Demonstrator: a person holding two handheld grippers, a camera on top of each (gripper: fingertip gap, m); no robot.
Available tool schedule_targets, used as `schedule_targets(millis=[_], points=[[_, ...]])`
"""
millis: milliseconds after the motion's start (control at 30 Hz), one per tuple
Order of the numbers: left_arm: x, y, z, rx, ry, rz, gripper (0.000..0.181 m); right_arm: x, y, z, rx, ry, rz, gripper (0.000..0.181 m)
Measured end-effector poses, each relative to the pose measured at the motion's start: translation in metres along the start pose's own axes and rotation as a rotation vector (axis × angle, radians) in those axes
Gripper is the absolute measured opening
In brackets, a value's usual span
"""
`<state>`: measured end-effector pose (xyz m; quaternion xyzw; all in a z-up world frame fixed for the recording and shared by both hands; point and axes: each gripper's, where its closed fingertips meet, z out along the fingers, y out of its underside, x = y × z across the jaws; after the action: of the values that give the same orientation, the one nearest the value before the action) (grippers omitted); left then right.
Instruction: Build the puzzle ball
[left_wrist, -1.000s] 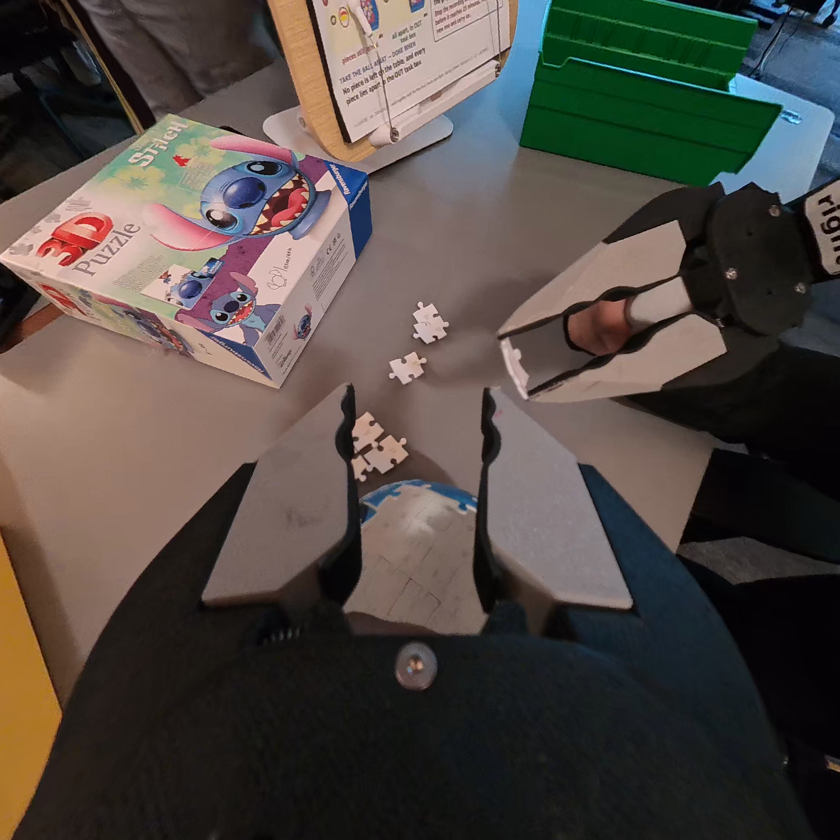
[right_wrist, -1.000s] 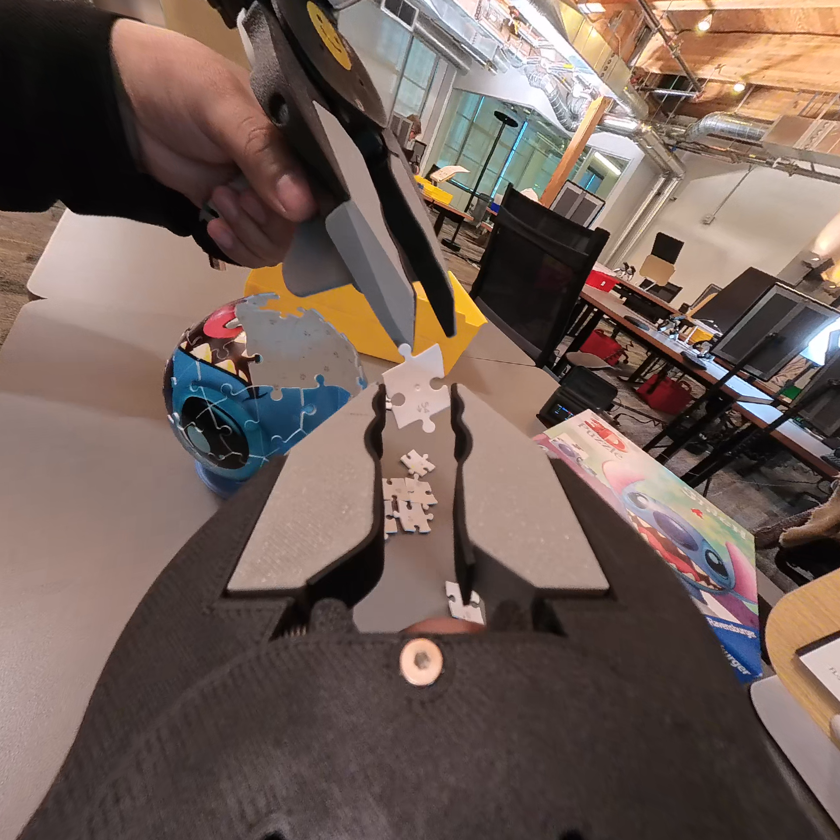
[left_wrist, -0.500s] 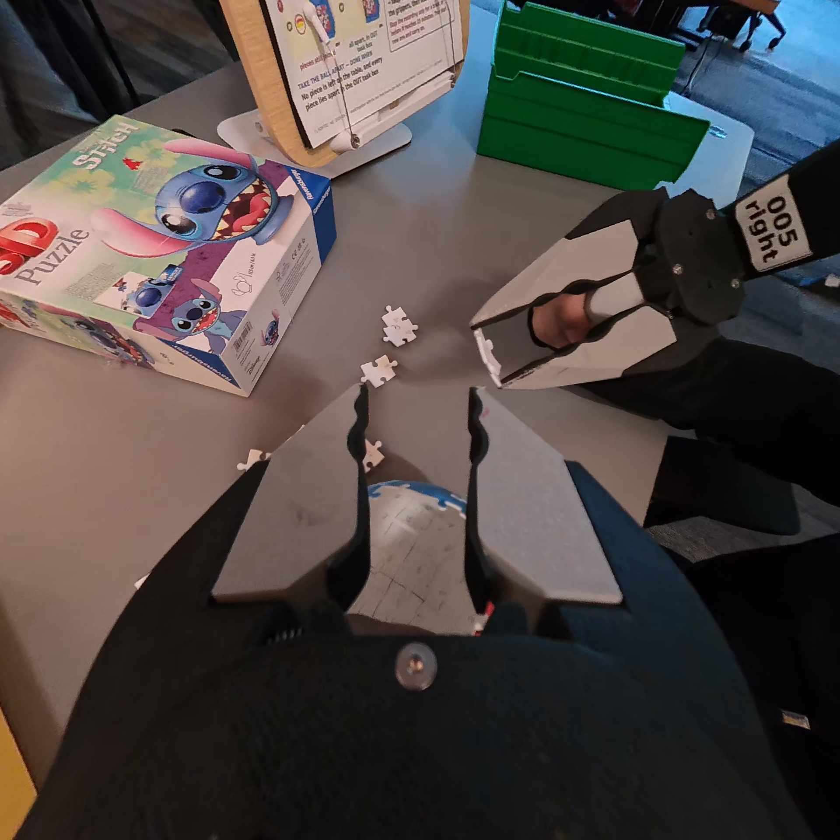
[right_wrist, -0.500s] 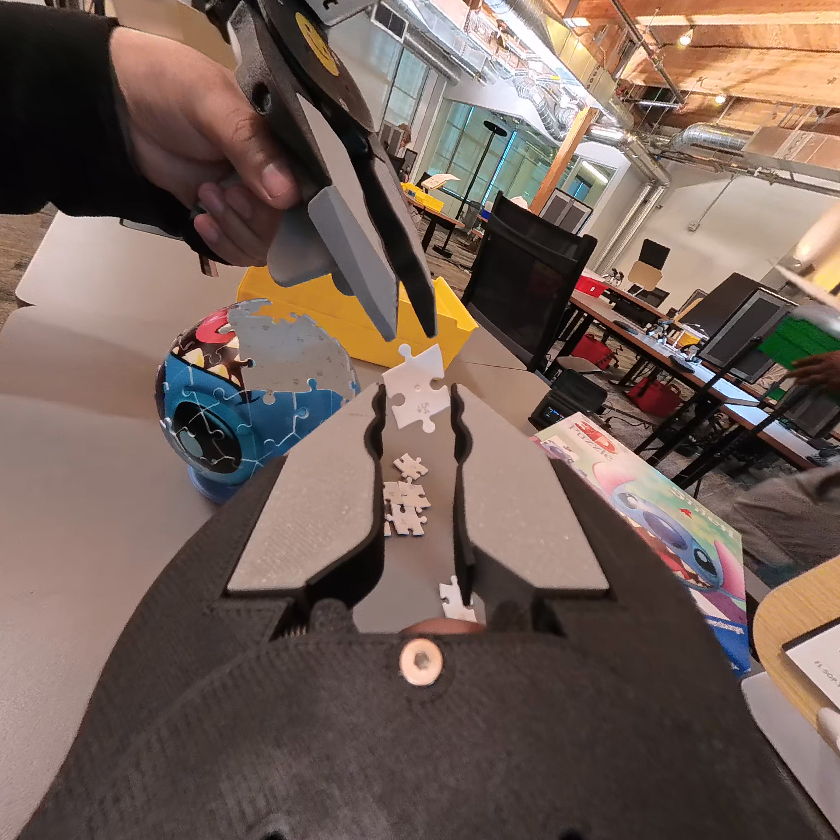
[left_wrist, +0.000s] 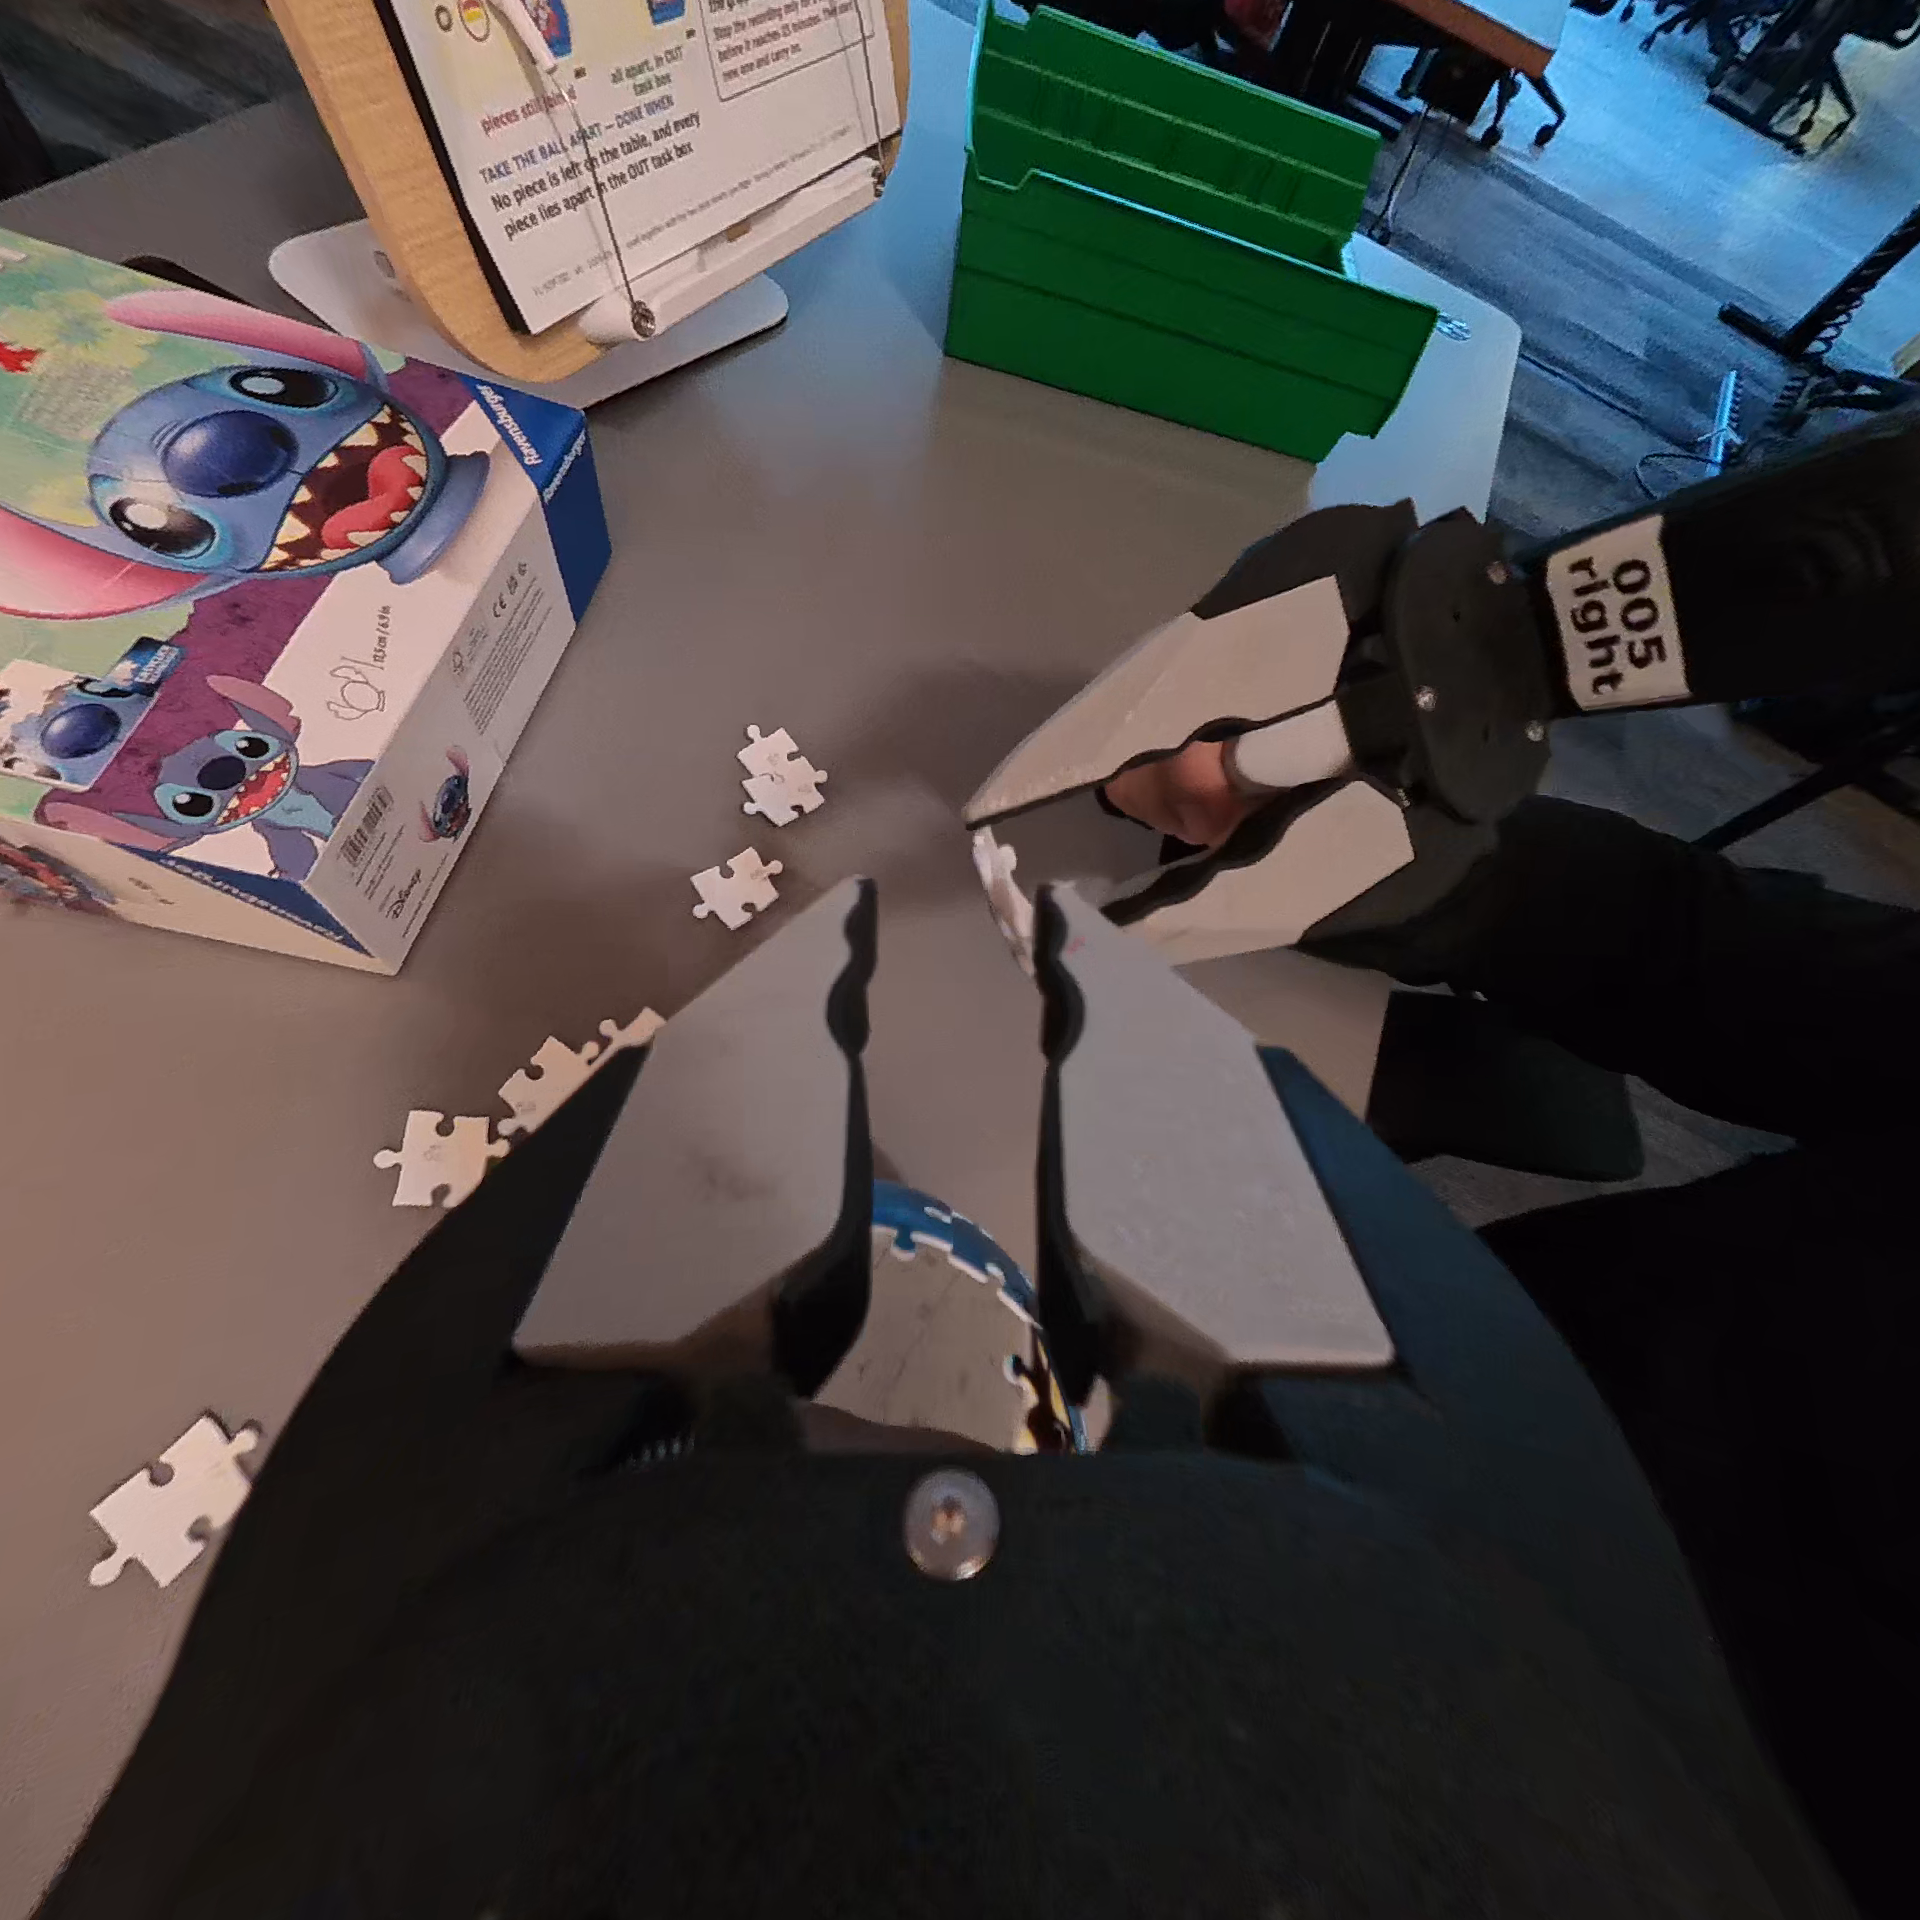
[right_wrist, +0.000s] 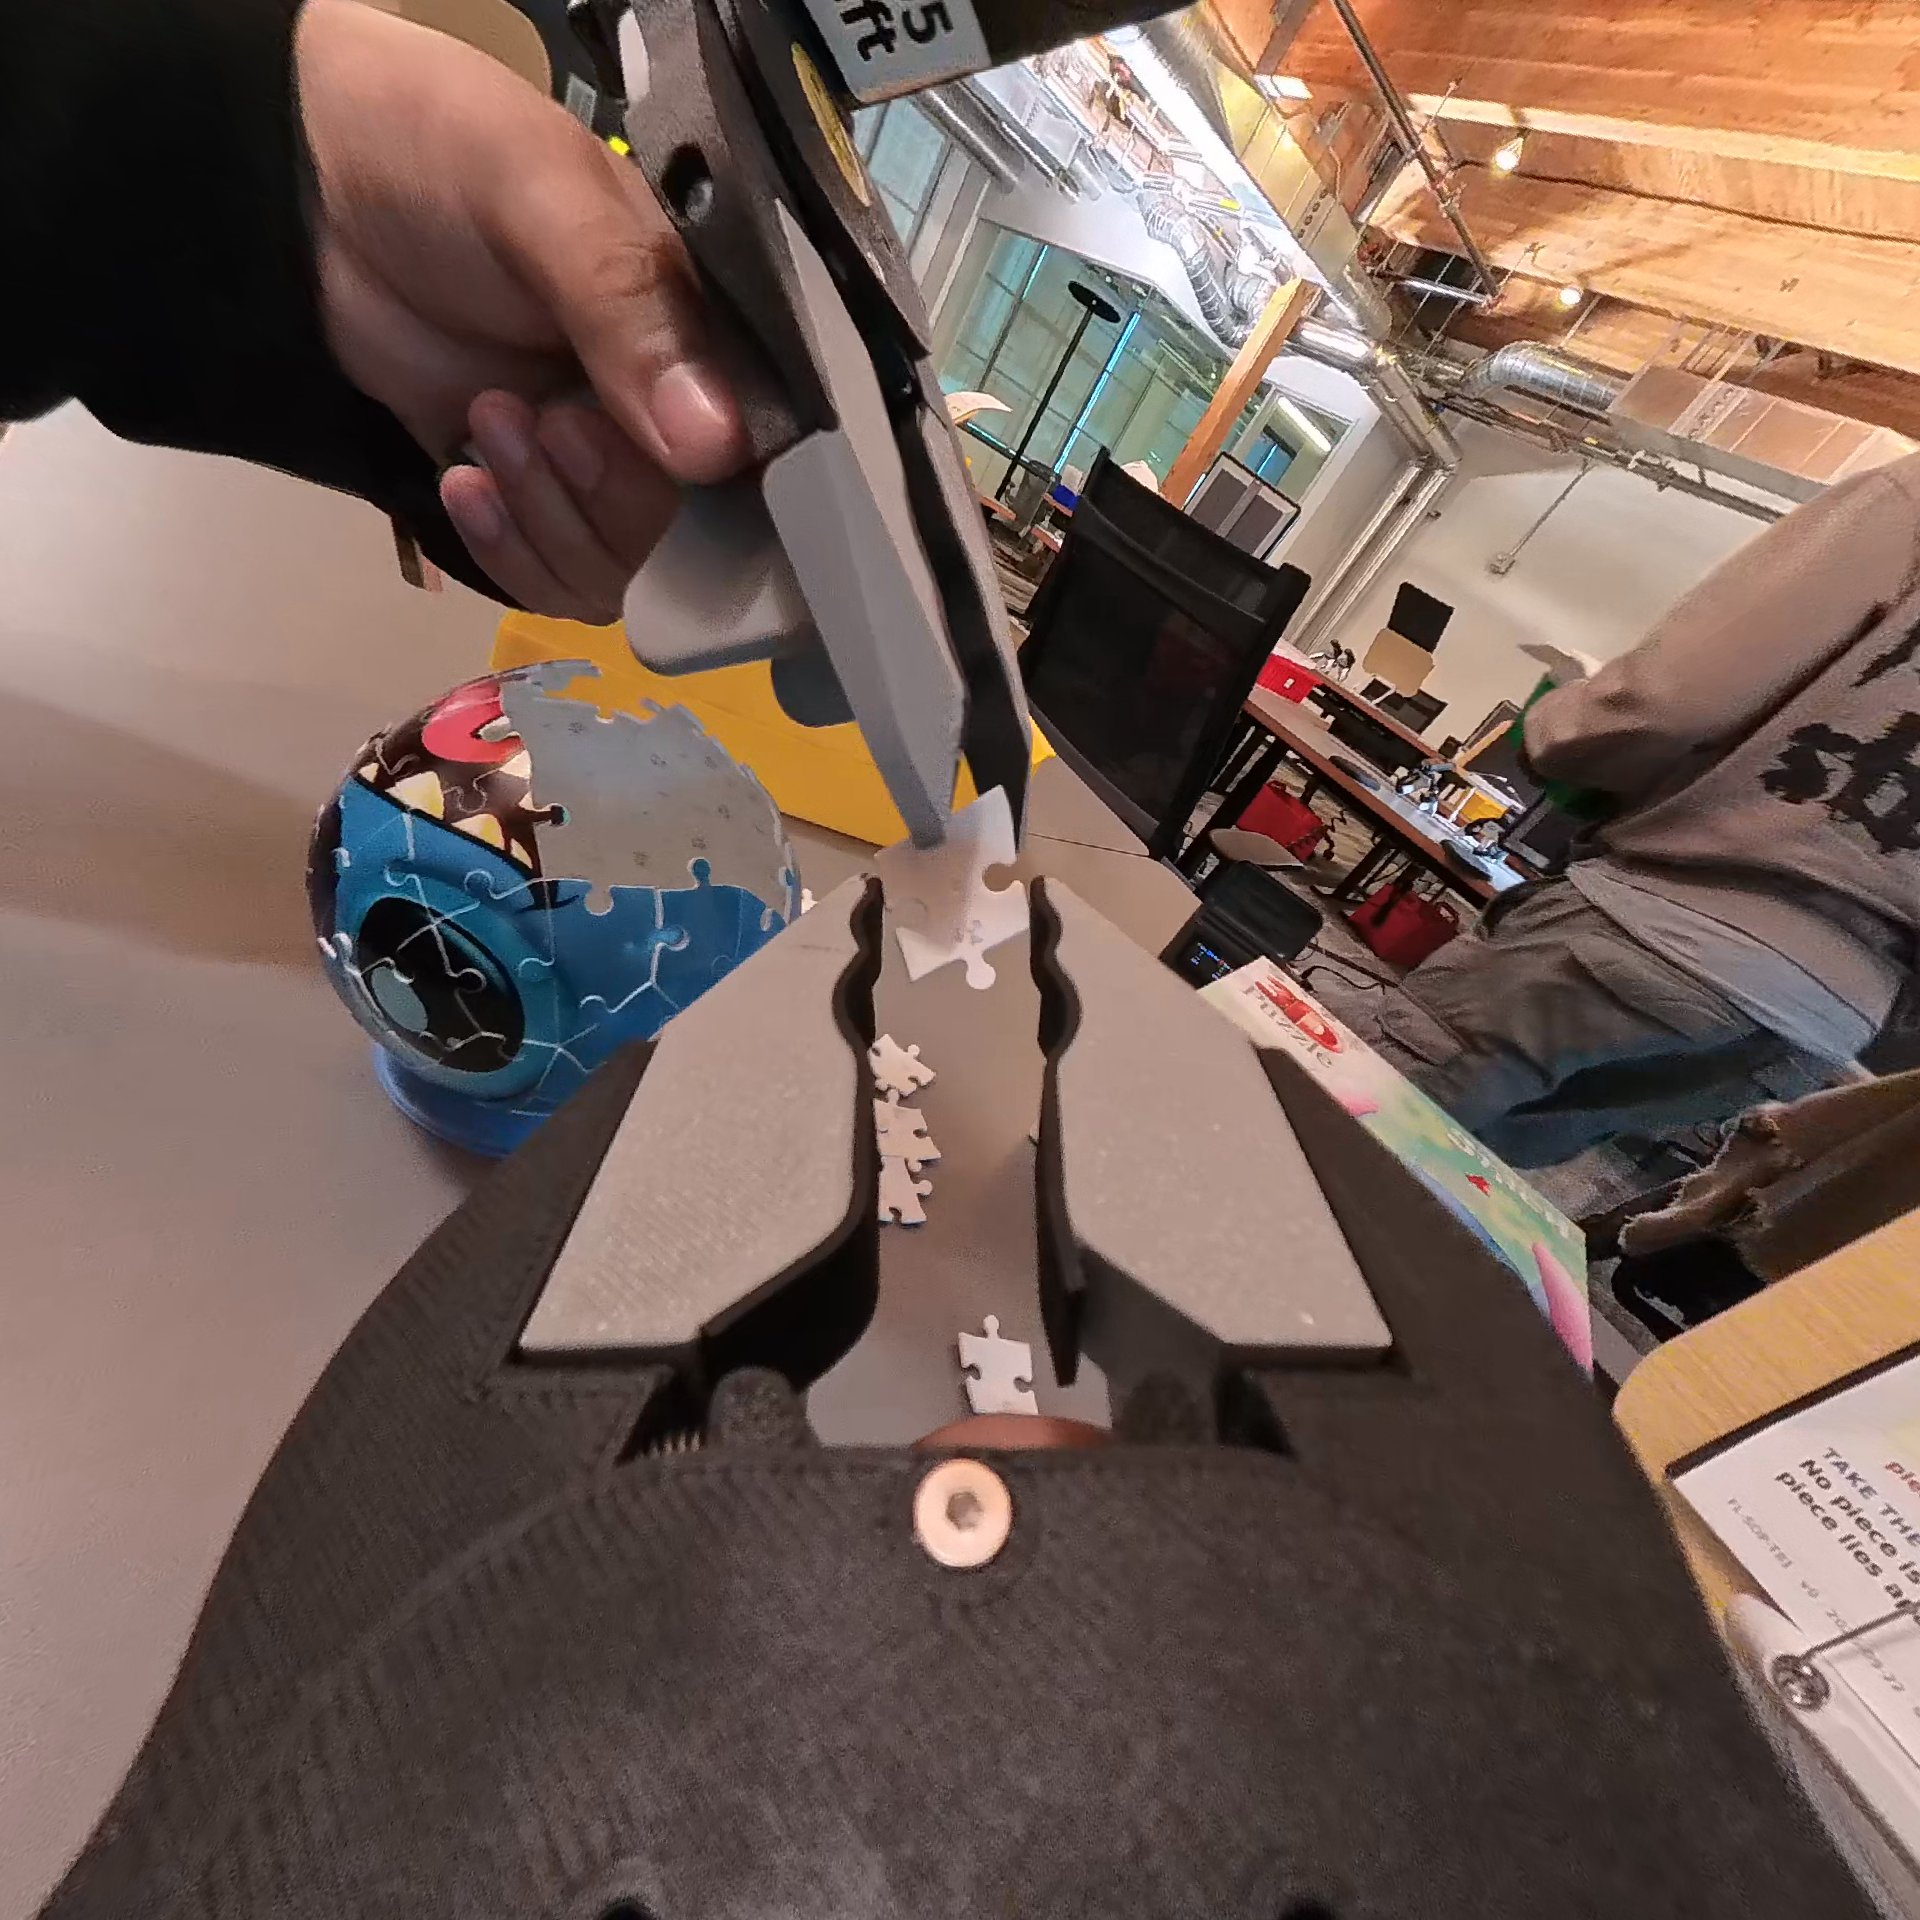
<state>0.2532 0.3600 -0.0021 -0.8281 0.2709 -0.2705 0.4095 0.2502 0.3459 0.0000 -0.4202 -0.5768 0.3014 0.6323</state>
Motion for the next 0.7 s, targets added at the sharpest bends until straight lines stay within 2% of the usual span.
schedule_targets(millis=[33,67,100,133,267,400,500,700], points=[[0.0,-0.001,0.001,0.002,-0.002,0.002,0.018,-0.001,-0.001,0.0,0.0,0.0,-0.001,0.025],[0.0,-0.002,0.001,0.007,-0.002,0.007,0.0,0.0,-0.001,0.0,-0.002,0.0,0.0,0.025],[-0.001,-0.003,0.001,0.011,-0.003,0.015,0.0,-0.002,-0.001,0.0,-0.003,-0.006,-0.003,0.02],[-0.002,-0.004,0.0,0.016,-0.014,0.028,0.0,-0.004,-0.001,0.0,0.002,-0.019,-0.011,0.0],[-0.005,-0.005,-0.008,0.017,-0.04,0.084,0.0,0.001,-0.002,-0.002,0.013,-0.027,0.044,0.013],[0.004,0.0,-0.01,0.008,-0.005,0.205,0.0,0.005,-0.005,-0.006,0.074,-0.12,0.224,0.011],[0.005,0.012,-0.007,-0.061,-0.043,0.314,0.0,0.0,-0.001,-0.004,0.072,-0.212,0.334,0.009],[0.009,0.02,-0.001,-0.126,-0.092,0.452,0.0,-0.015,0.013,0.005,0.003,-0.277,0.336,0.002]])
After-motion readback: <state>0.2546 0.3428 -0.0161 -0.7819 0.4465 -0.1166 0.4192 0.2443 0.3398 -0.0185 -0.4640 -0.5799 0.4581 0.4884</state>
